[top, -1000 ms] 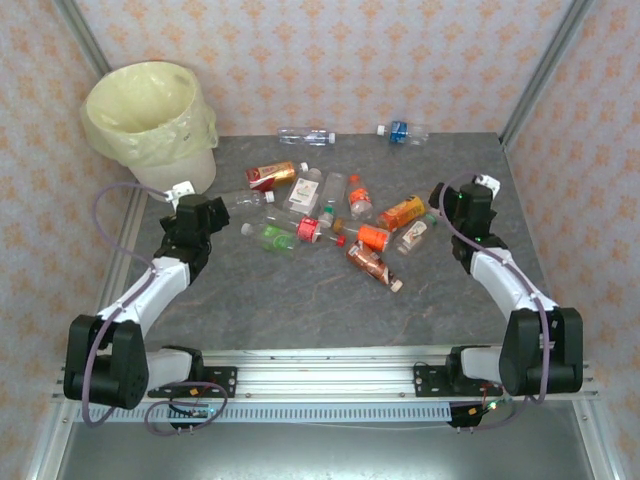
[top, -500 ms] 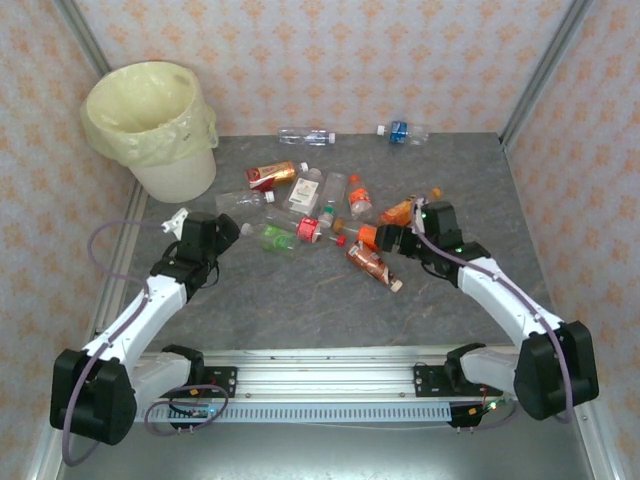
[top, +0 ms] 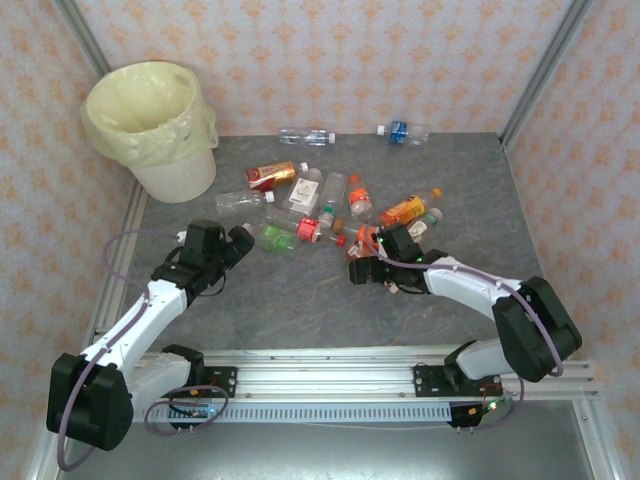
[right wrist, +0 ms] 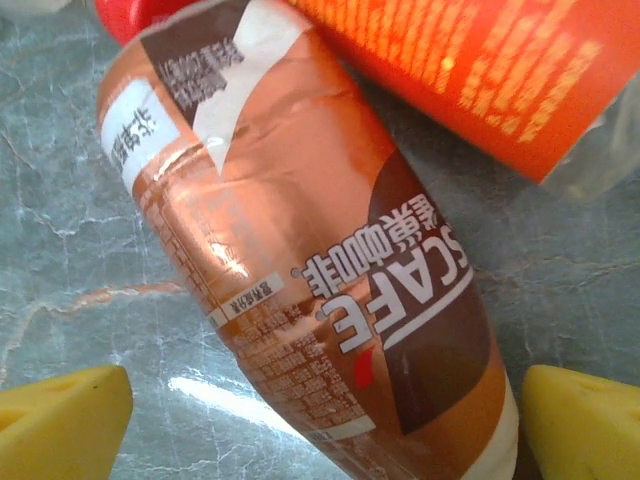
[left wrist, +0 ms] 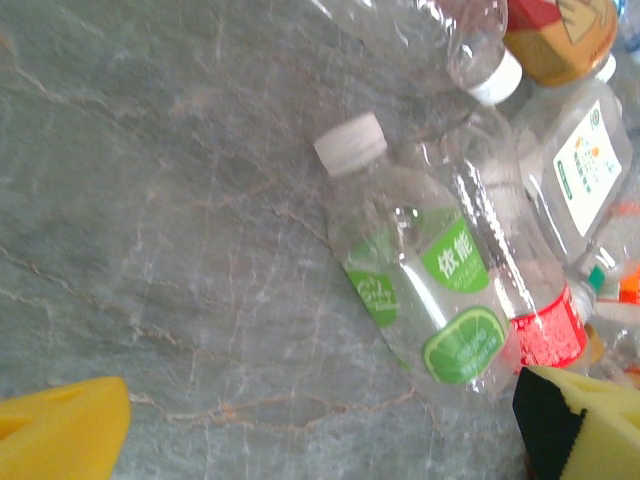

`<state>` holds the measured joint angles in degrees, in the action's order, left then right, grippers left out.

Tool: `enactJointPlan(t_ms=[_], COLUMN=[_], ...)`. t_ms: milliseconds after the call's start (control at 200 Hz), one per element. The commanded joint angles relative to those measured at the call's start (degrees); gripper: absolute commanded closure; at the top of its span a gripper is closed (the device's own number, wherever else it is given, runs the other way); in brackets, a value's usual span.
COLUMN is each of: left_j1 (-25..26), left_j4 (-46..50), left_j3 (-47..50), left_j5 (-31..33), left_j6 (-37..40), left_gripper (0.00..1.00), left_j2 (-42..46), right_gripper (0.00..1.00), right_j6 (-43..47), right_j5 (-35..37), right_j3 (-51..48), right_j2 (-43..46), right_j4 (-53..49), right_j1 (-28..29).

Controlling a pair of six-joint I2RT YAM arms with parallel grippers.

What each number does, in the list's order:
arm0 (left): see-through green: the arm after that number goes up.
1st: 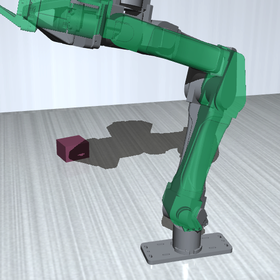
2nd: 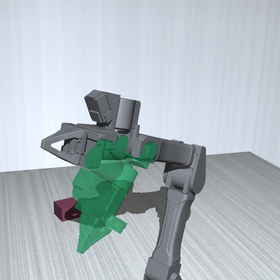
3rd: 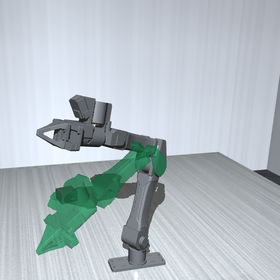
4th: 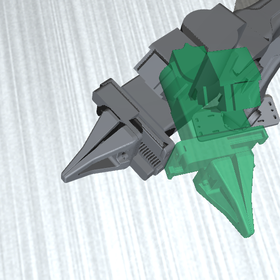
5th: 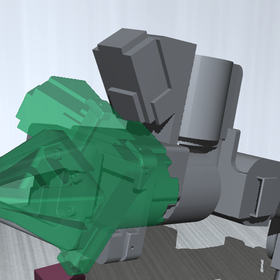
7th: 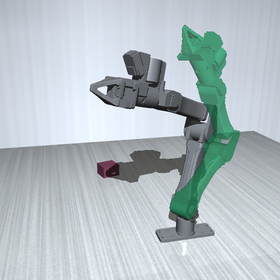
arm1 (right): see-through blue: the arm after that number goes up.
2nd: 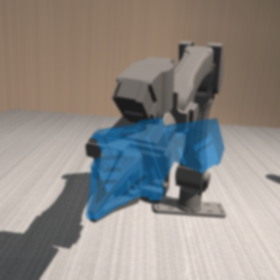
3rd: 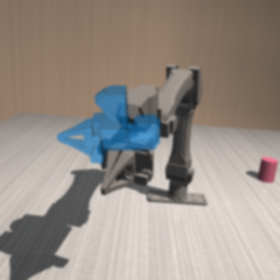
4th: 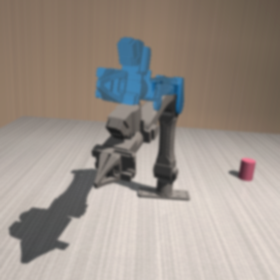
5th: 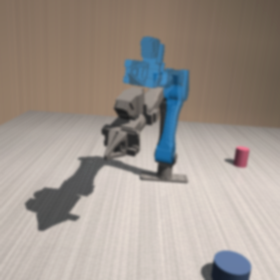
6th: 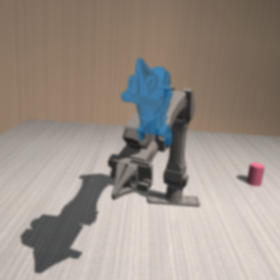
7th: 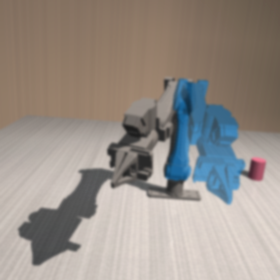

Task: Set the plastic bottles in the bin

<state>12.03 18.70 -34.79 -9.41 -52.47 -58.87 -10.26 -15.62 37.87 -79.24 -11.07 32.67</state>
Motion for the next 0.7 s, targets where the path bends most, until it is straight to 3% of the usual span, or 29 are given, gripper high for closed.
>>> enactJointPlan(t_ms=[0, 215, 360, 520, 696], left_j1=[0.7, 1.8, 2.4, 4.1, 7.4], left_j4=[1.9, -2.7, -3.3, -4.6, -7.2], left_j3=[-0.6, 2.8, 3.1, 1.7, -1.8], left_j5=[-3.4, -2.8, -2.8, -3.8, -5.2], left_j6=[0.5, -2.5, -2.5, -3.1, -2.6], left_gripper=[0.0, 0.0, 0.0, 0.0, 0.0], left_j2=[1.0, 2.3, 2.1, 0.3, -3.4], right_gripper=[0.02, 0.11, 0.23, 0.41, 0.64], right_j6=[1.0, -3.5, -4.5, -5.1, -2.8], right_j5=[7.1, 17.5, 18.7, 23.7, 22.0], right_j3=[-1.9, -3.0, -4.2, -5.4, -4.5], right_j2=[0.4, -0.4, -0.5, -0.1, 1.5], right_j4=[1.1, -0.3, 1.4, 0.4, -0.1], right_j1=[3.3, 7.9, 8.9, 9.1, 9.1])
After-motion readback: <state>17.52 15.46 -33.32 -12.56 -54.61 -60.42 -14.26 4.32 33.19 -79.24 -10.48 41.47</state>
